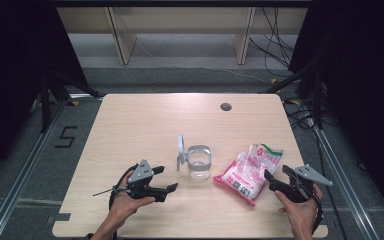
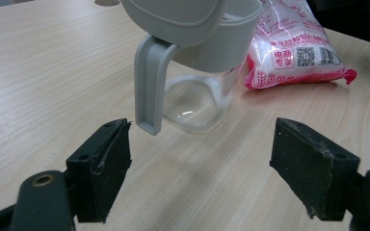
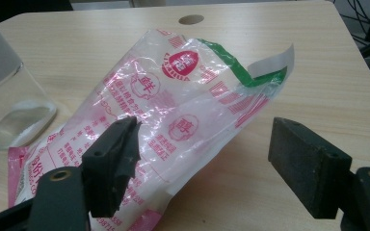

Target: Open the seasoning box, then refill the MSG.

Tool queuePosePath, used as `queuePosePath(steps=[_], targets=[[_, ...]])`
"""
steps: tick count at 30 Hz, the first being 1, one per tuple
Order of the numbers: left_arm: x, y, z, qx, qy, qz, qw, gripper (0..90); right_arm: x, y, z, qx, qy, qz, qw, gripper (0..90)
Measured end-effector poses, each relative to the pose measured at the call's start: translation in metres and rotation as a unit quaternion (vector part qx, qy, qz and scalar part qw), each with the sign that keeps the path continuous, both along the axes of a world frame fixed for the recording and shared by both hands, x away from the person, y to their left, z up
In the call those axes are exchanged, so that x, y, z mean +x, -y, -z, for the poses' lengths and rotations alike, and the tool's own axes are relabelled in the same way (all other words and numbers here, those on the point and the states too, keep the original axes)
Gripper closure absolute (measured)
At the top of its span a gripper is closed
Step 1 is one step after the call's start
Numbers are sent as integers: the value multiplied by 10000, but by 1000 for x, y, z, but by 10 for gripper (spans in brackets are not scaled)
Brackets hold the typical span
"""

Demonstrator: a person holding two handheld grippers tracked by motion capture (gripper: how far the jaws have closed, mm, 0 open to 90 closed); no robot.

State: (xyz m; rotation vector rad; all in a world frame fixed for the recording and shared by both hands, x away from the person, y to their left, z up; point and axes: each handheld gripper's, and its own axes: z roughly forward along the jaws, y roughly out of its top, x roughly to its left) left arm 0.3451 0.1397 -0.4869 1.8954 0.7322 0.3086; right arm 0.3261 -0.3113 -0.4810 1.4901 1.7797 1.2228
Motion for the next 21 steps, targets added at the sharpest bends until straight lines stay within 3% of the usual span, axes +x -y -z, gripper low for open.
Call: queuePosePath(steps=[1, 2, 3, 4, 6, 8, 9, 10, 11, 12, 13, 14, 16, 17, 19, 21], targets=[[0, 0, 0, 25, 23, 18, 10000, 211, 1, 0, 1, -56, 3, 23, 10000, 271], [2, -2, -1, 183, 116, 84, 9997, 210, 3, 2, 2, -117, 73, -81, 9999, 271], [2, -2, 0, 170, 109, 78, 9998, 210, 4, -1, 2, -46, 6, -1, 10000, 271], [0, 0, 0, 86, -17, 28, 10000, 210, 5, 0, 3, -127, -3, -47, 9999, 271], [0, 0, 1, 70, 10, 21, 10000, 209, 7, 1, 5, -184, 20, -126, 9997, 271], [1, 0, 1, 107, 73, 77, 9999, 209, 7, -3, 5, 55, -115, -8, 9999, 271], [0, 0, 1, 96, 26, 49, 9999, 209, 10, 0, 5, -118, -59, -117, 9998, 272], [-1, 1, 1, 74, -36, 14, 10000, 209, 9, -1, 5, -84, -159, -46, 9998, 272], [-1, 1, 1, 108, 11, 52, 9999, 209, 11, -1, 7, -157, -55, -104, 9998, 272], [0, 0, 0, 161, 81, 84, 9998, 209, 12, -1, 8, -206, -121, -67, 9997, 272], [-1, 1, 0, 164, 82, 82, 9998, 209, 11, -3, 7, 13, -280, -14, 9996, 275], [-2, 2, 1, 74, 24, 51, 10000, 209, 14, -2, 8, 55, -217, -165, 9996, 277], [-2, 2, 2, 169, 15, 24, 9999, 210, 14, -6, 9, 102, -329, -16, 9994, 276], [-2, 3, 2, 169, 16, 34, 9998, 210, 17, -4, 10, -75, -200, -150, 9997, 278], [-2, 4, 3, 166, -13, 58, 9998, 210, 22, -5, 12, -22, -158, -177, 9997, 287], [-2, 5, 3, 167, 36, 129, 9998, 210, 24, -10, 12, 42, -272, -168, 9995, 289]])
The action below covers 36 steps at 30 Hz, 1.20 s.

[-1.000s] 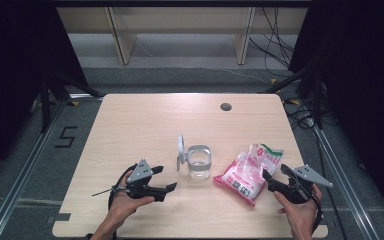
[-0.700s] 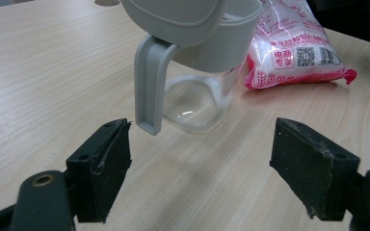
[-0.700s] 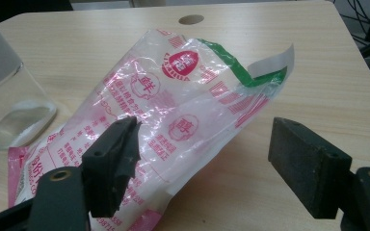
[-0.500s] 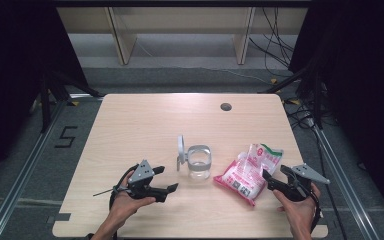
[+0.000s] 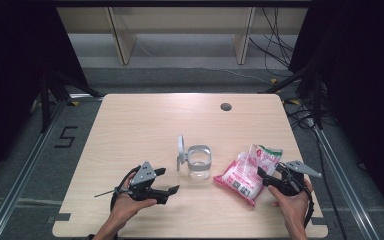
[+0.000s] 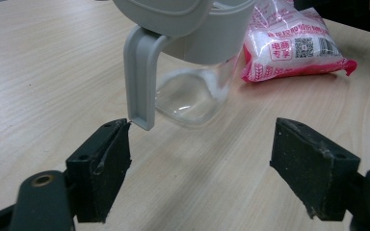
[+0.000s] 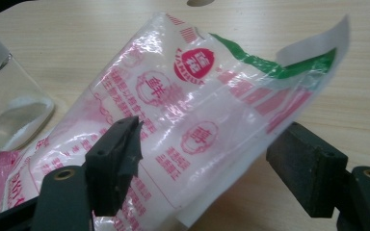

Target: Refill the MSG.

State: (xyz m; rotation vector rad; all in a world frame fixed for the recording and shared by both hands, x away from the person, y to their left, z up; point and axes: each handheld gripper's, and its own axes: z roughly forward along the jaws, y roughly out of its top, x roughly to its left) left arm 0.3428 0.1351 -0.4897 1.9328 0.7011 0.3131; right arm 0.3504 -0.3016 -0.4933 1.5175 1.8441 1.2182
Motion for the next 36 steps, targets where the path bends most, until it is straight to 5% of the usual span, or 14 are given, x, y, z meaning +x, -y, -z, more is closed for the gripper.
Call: queuePosePath(steps=[10, 12, 14, 15, 19, 26, 27, 29, 31, 36], targets=[[1, -2, -1, 106, 62, 26, 9999, 212, 16, -6, 9, -2, -257, 40, 9997, 369], [0, -1, -1, 38, 44, 8, 10000, 212, 15, -11, 9, 406, -359, 180, 9984, 394], [0, -1, -1, 29, 50, 21, 10000, 212, 20, -5, 11, 40, -235, 26, 9997, 438], [0, 0, -1, 40, 44, 0, 10000, 212, 19, -8, 10, 194, -427, 208, 9987, 470], [-1, 1, 0, 1, -17, -1, 10000, 216, 22, -3, 11, -2, -289, 43, 9996, 564], [-2, 4, 1, 40, 9, 102, 9999, 218, 20, -2, 10, -43, -105, -2, 9999, 868], [-2, 4, 1, 62, 36, 116, 9999, 218, 20, -6, 11, 95, -37, 22, 9999, 900], [-3, 5, 1, 70, -8, 52, 10000, 219, 21, -4, 10, 30, -10, -188, 9998, 900], [-4, 6, 1, 48, -24, 83, 10000, 219, 19, -8, 8, -20, -17, -106, 9999, 900], [-5, 7, 1, 50, -54, 109, 9999, 219, 18, -10, 1, -62, 302, -330, 9990, 900]])
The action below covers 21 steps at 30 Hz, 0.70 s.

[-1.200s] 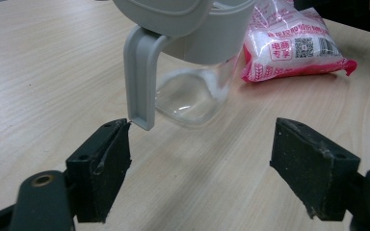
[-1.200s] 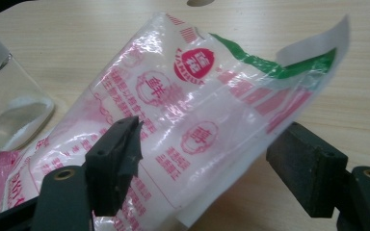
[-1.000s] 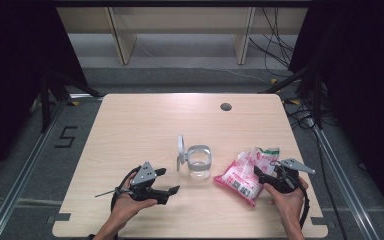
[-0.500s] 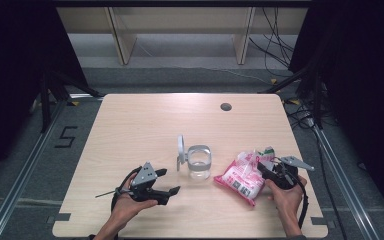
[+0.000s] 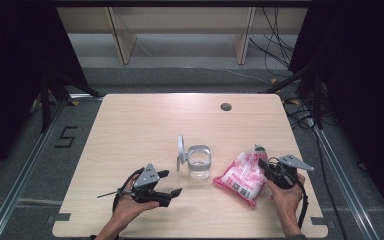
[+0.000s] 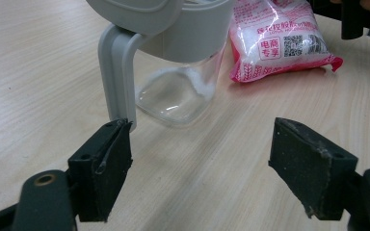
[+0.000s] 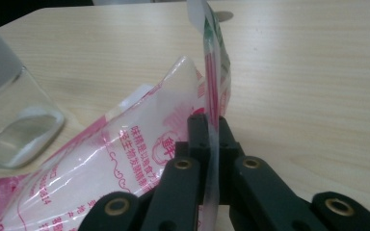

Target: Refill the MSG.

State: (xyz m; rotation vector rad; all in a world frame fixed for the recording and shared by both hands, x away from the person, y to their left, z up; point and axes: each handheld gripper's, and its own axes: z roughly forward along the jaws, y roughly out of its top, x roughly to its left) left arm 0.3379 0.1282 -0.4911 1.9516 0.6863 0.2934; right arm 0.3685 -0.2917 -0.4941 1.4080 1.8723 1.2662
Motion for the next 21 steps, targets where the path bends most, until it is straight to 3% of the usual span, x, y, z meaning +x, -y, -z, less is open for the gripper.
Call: queuePosePath(steps=[2, 3, 7, 9, 10, 11, 12, 13, 14, 16, 18, 19, 20, 21], targets=[[-1, 1, 0, -22, 12, 16, 10000, 219, -4, -3, -6, 11, 54, -57, 10000, 900], [-2, 2, 0, 5, 8, 40, 10000, 219, -7, -8, -9, 208, 52, 2, 9998, 900], [-6, 7, 0, 13, 10, 138, 9999, 218, -11, -12, -18, 109, 370, -220, 9990, 900], [-7, 10, 0, 112, 59, 178, 9998, 218, -16, -14, -22, 90, 411, -284, 9987, 900], [-8, 12, 1, 57, 29, 204, 9998, 218, -17, -14, -24, 139, 461, -355, 9982, 900], [-8, 12, 1, 159, 58, 222, 9996, 218, -19, -15, -26, 172, 449, -414, 9980, 900], [-10, 15, 1, 71, 52, 190, 9998, 219, -22, -16, -28, 161, 513, -401, 9977, 900], [-12, 17, 0, 163, 159, 128, 9997, 223, -24, -18, -31, 213, 517, -441, 9975, 900], [-13, 20, 0, 113, 212, 107, 9997, 230, -26, -20, -35, 238, 552, -472, 9971, 900], [-18, 26, -2, 189, 312, 190, 9992, 235, -27, -20, -40, 227, 722, -601, 9953, 900], [-21, 34, 0, 190, 351, 295, 9988, 236, -31, -25, -45, 208, 709, -614, 9954, 900], [-21, 34, 0, 190, 351, 295, 9988, 237, -31, -25, -45, 208, 709, -614, 9954, 900], [-23, 39, 2, 230, 346, 321, 9986, 238, -31, -27, -48, 78, 848, -773, 9934, 900], [-22, 47, 4, 279, 306, 390, 9984, 238, -32, -28, -49, 142, 848, -778, 9933, 900]])
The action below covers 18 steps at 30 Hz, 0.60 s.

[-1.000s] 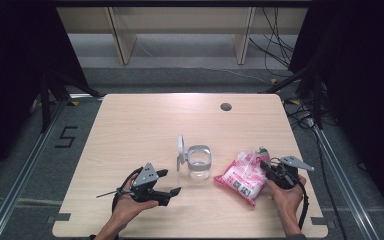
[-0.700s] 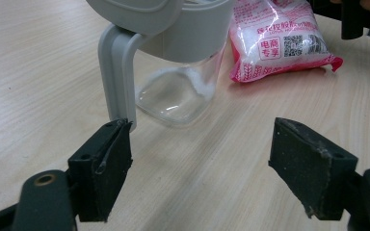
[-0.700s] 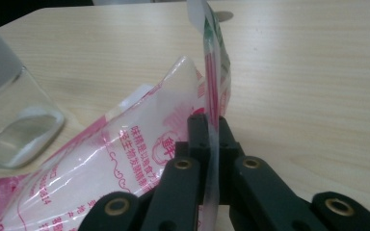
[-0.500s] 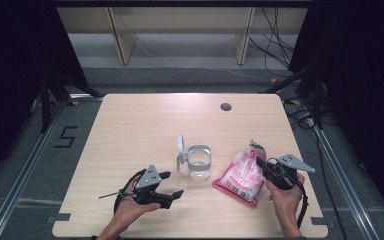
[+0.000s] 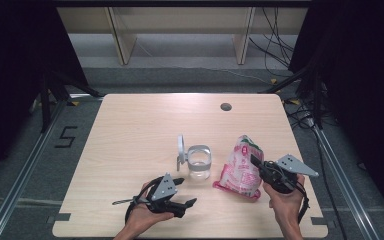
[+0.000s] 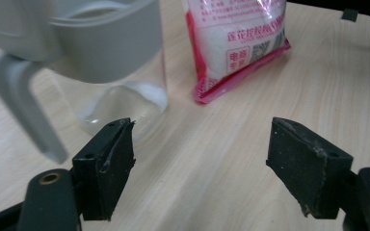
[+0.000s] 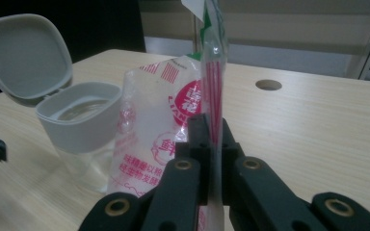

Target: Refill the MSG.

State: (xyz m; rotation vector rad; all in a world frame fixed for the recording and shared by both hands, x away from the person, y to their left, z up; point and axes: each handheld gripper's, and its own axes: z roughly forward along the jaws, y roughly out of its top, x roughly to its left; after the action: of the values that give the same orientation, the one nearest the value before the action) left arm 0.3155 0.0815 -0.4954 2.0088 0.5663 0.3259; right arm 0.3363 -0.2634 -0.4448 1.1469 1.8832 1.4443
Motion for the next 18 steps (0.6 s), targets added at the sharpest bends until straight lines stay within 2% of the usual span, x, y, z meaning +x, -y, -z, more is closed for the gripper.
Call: queuePosePath(steps=[1, 2, 3, 5, 6, 8, 9, 11, 13, 15, 16, 17, 18], targets=[[0, 0, 0, 0, 0, 0, 10000, 239, 0, 0, 0, 0, 0, 0, 10000, 900], [1, 9, 2, 19, -34, 59, 10000, 241, -3, -5, -4, 95, 52, -56, 9999, 900], [2, 14, 3, 4, -58, 81, 10000, 242, -3, -5, -6, 0, 100, -54, 9999, 900], [5, 23, 4, 78, -51, 104, 9999, 248, -3, -8, -9, 2, 167, -160, 9997, 900], [6, 28, 5, 54, -71, 148, 9999, 250, -4, -10, -11, -68, 175, -198, 9996, 900], [6, 33, 5, 41, -81, 157, 9998, 250, -5, -14, -13, -27, 216, -250, 9995, 900], [6, 39, 5, 28, -45, 185, 9998, 250, -6, -15, -14, -84, 296, -237, 9992, 900], [6, 43, 4, 45, -9, 144, 9999, 250, -9, -19, -18, -198, 293, -307, 9989, 900], [8, 47, 5, 11, -30, 150, 9999, 250, -9, -21, -21, -298, 399, -322, 9982, 900], [10, 51, 5, 41, -37, 117, 9999, 250, -9, -25, -24, -260, 490, -389, 9977, 900], [11, 53, 7, -31, -40, 67, 10000, 253, -12, -27, -26, -304, 363, -348, 9983, 900], [11, 55, 7, 60, 6, -30, 10000, 258, -11, -28, -27, -360, 411, -430, 9976, 900], [11, 56, 8, 71, 9, -39, 10000, 258, -12, -29, -28, -426, 533, -330, 9971, 900]])
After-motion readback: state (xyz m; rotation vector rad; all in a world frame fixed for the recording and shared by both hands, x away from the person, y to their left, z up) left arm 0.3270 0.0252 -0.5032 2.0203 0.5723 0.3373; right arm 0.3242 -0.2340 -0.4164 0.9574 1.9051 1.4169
